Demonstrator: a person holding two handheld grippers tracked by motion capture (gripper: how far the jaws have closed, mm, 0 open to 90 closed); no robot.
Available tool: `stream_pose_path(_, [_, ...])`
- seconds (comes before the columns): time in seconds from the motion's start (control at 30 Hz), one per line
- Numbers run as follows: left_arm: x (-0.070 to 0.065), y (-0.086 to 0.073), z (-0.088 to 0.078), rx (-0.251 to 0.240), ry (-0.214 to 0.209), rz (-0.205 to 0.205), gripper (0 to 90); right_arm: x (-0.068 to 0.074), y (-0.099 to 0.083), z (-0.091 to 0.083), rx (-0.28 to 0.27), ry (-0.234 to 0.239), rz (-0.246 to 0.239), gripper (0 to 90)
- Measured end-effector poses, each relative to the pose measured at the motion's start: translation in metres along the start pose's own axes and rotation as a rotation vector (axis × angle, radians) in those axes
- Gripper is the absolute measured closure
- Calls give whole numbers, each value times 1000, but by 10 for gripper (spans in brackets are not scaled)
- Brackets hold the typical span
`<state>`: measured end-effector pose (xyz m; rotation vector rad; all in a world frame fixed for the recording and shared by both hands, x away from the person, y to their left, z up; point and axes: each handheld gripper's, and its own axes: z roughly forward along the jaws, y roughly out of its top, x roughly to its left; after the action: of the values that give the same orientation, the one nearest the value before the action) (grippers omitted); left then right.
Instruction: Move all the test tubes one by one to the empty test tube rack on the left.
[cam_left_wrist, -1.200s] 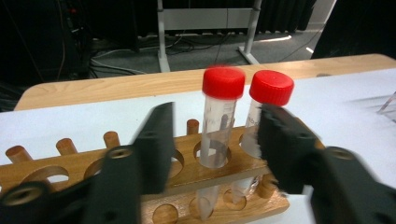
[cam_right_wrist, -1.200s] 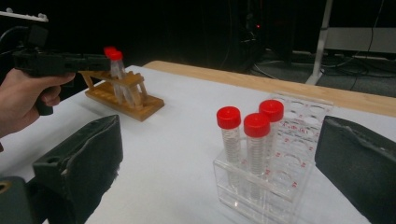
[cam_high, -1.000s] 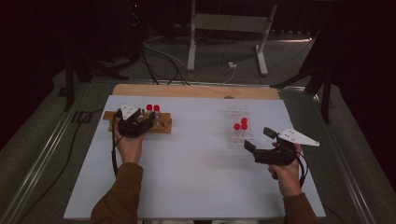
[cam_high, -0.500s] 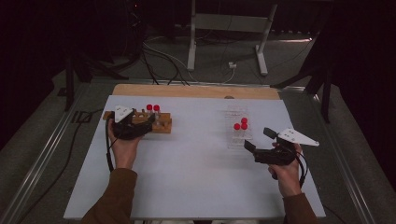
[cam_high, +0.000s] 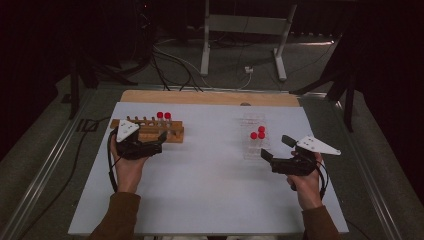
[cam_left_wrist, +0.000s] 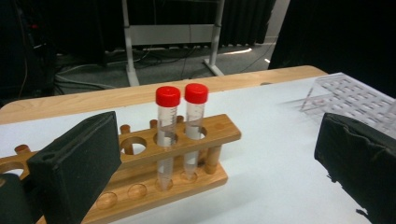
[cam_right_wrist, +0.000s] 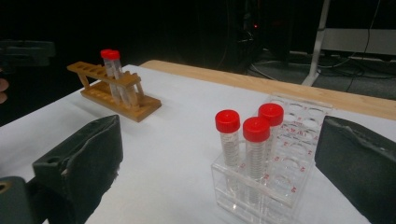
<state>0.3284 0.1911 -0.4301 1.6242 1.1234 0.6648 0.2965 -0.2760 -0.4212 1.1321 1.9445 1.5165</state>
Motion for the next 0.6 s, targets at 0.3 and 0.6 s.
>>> stream_pose_path(0.3, [-12, -6, -11, -6, -39, -4, 13, -4, 5, 3, -3, -18, -3, 11])
stream_pose_path(0.6, [-15, -13, -10, 2, -58, -11, 8, -8, 6, 16, 33, -48, -22, 33])
